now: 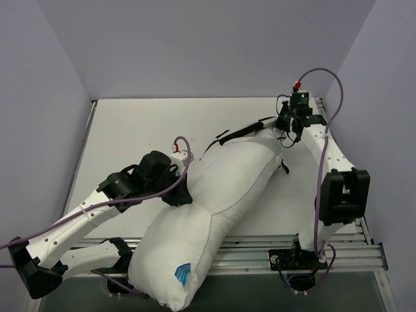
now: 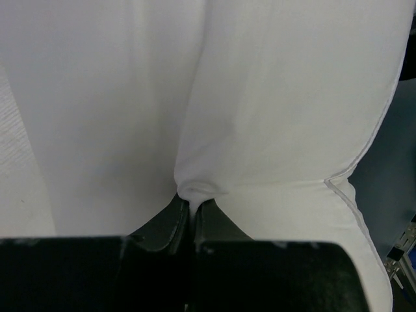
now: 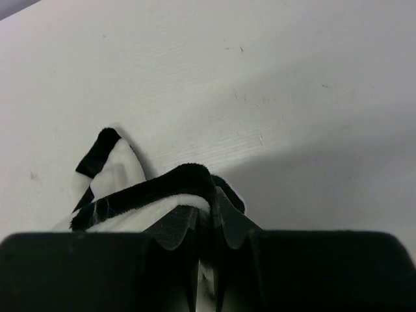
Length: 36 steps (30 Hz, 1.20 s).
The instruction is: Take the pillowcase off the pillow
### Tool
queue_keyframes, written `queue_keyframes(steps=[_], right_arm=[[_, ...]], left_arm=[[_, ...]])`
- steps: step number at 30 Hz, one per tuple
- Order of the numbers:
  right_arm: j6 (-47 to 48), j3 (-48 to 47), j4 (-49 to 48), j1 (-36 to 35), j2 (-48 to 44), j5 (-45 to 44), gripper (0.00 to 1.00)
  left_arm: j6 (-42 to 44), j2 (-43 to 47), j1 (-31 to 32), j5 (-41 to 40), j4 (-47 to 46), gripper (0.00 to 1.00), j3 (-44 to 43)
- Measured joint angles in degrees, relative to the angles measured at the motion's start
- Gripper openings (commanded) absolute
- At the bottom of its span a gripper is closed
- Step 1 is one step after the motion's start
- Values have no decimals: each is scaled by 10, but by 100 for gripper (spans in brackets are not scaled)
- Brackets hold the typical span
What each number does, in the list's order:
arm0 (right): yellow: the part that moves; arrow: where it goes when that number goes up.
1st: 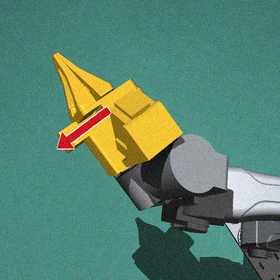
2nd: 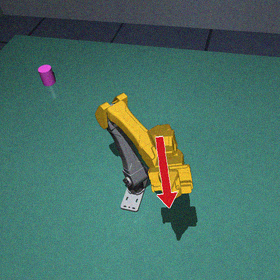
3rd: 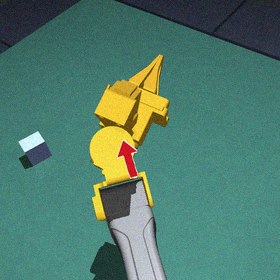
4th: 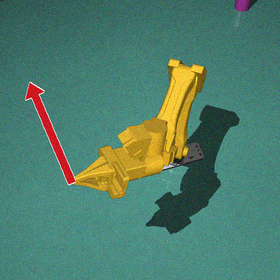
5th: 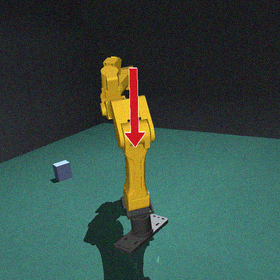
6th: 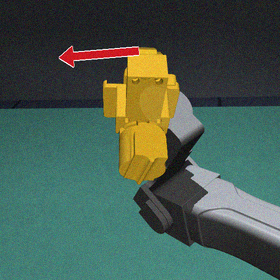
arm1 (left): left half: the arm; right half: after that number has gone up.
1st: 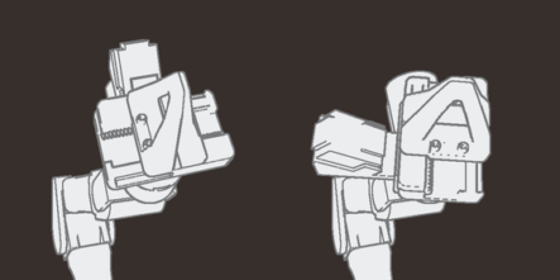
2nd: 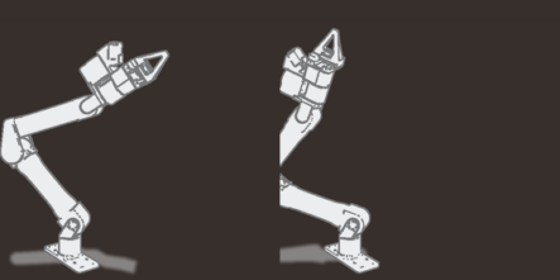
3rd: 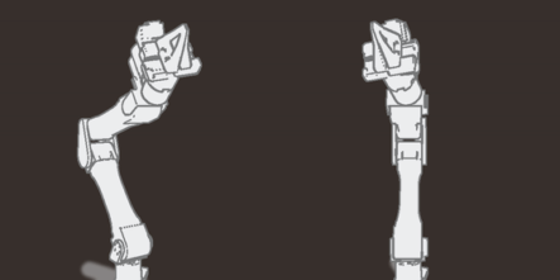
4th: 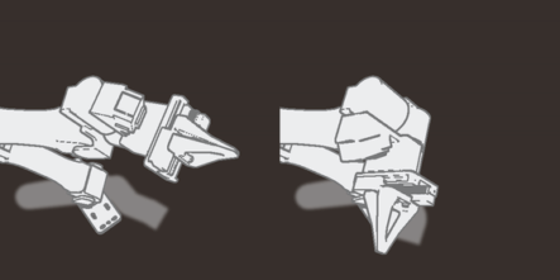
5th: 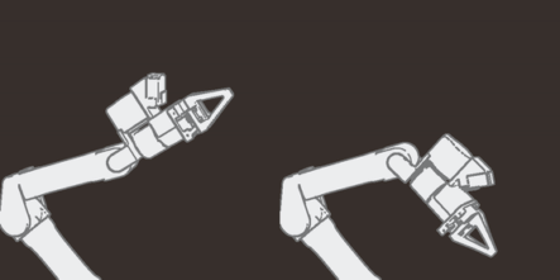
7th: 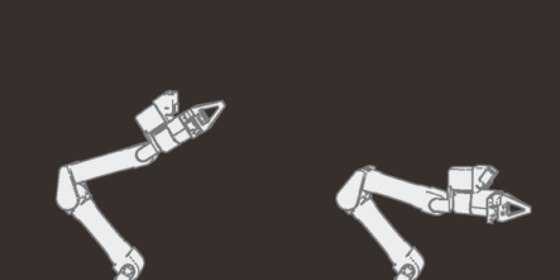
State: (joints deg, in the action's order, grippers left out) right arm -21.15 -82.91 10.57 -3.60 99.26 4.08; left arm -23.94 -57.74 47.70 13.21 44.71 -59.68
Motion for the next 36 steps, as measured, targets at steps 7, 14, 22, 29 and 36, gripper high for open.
queue_keyframes(steps=[7,14,22,29,36], right_arm=[[-22,130,9,5,-174,-22,1],[-52,231,9,-7,-304,-27,0],[-60,233,13,-19,-362,-28,0],[-77,285,13,-75,-433,-10,0],[-74,360,19,-81,-439,7,0]], left_arm=[[11,-78,0,-1,-12,15,-39],[71,-165,0,14,15,2,-146],[128,-311,-39,-60,56,2,-252],[174,-369,-125,-184,37,35,-324],[264,-252,-34,-175,-47,88,-215]])
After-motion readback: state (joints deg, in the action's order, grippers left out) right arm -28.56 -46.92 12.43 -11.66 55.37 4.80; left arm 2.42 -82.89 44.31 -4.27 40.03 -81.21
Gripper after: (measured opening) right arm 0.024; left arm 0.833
